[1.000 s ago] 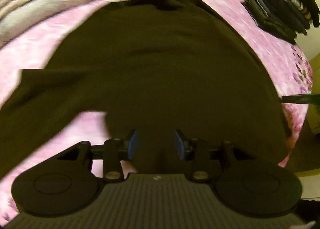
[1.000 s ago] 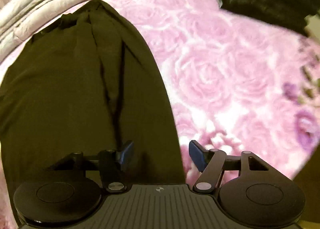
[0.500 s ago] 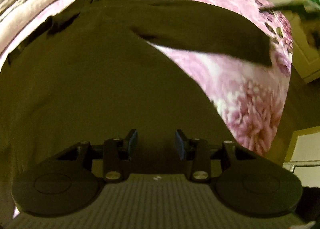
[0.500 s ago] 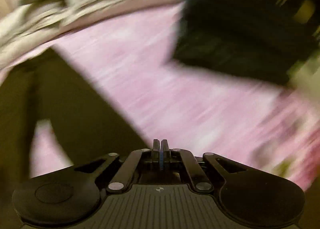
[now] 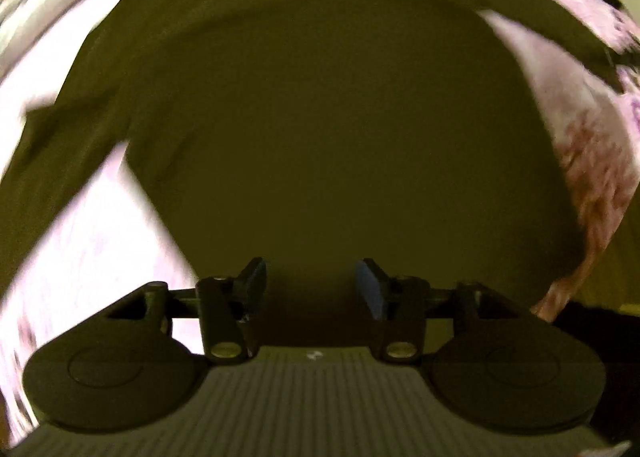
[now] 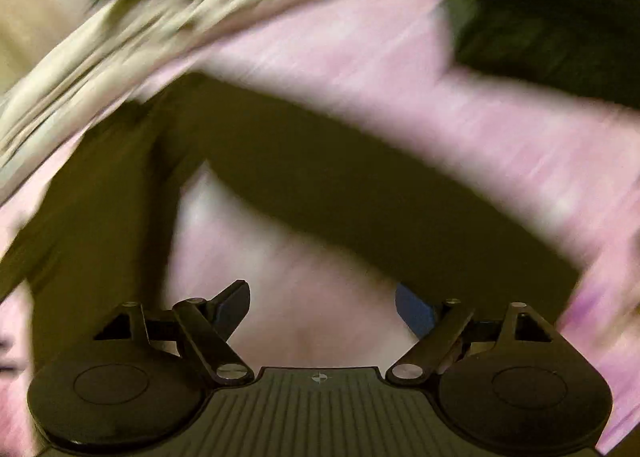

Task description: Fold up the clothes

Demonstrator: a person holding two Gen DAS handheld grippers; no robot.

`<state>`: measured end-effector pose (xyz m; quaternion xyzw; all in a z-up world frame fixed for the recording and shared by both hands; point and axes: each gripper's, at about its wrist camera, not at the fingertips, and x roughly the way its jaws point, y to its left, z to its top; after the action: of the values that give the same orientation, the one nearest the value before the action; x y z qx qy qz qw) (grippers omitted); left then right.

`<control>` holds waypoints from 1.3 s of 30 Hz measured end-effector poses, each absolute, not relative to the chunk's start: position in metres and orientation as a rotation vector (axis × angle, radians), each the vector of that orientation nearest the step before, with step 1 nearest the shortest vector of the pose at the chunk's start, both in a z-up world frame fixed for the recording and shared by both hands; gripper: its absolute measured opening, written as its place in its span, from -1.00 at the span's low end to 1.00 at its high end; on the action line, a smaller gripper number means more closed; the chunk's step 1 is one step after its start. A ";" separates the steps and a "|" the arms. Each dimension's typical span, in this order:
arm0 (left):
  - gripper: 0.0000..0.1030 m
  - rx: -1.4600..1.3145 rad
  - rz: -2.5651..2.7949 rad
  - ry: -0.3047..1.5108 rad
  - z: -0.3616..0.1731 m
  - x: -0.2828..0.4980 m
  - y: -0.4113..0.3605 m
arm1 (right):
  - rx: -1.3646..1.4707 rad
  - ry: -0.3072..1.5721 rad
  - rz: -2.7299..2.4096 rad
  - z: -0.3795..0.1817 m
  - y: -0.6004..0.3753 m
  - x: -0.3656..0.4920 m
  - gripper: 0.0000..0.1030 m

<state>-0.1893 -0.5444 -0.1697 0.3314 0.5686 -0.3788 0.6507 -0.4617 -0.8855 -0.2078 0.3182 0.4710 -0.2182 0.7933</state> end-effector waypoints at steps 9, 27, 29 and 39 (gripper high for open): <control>-0.09 0.376 -0.828 1.499 -0.226 -0.202 -0.425 | 0.704 1.139 -0.283 -0.242 -0.731 -0.471 0.15; -1.00 -0.120 -0.878 1.509 -0.147 -0.098 -0.366 | 0.380 1.064 -0.314 -0.247 -0.639 -0.442 0.78; -1.00 -0.119 -0.871 1.511 -0.139 -0.092 -0.368 | 0.351 1.043 -0.295 -0.255 -0.630 -0.431 0.78; -1.00 0.123 -0.616 1.406 -0.126 -0.054 -0.330 | 0.393 0.923 -0.307 -0.266 -0.622 -0.408 0.78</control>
<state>-0.0540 -0.3302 -0.1263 0.0556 0.6357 -0.2783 0.7179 -0.4078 -0.6220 -0.2662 0.1878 0.4404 -0.1465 0.8656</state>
